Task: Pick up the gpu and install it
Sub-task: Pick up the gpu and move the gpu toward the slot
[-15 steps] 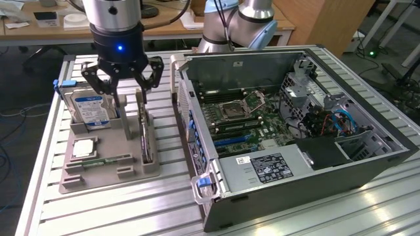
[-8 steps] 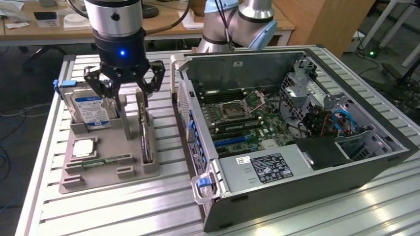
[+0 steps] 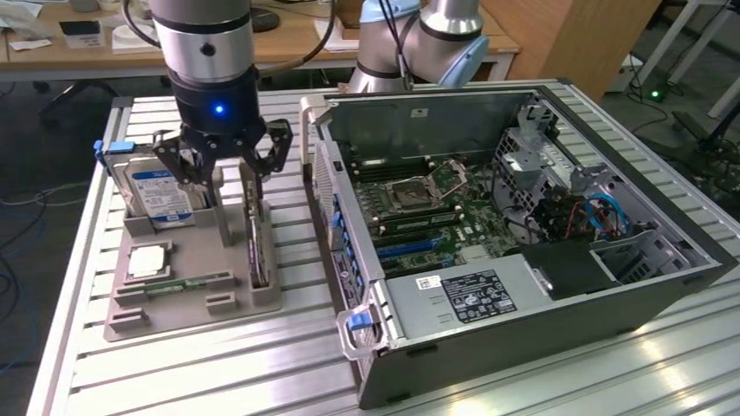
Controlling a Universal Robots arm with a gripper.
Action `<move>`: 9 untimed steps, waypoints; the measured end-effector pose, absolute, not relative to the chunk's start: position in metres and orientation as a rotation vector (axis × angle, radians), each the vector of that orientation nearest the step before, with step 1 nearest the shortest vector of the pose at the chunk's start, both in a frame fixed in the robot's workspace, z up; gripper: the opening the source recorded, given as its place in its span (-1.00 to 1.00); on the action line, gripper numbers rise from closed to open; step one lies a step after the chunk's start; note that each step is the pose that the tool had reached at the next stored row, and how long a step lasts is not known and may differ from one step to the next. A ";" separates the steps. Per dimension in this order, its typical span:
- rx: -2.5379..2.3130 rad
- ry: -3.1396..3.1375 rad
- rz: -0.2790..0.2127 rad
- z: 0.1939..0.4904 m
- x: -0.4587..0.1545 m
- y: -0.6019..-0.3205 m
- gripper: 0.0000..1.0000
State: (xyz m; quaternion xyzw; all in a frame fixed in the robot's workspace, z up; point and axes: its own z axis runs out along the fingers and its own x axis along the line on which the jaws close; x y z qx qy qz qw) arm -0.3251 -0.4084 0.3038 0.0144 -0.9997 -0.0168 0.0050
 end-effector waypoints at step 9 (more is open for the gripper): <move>0.030 -3.132 -0.052 0.291 -0.323 -0.411 0.18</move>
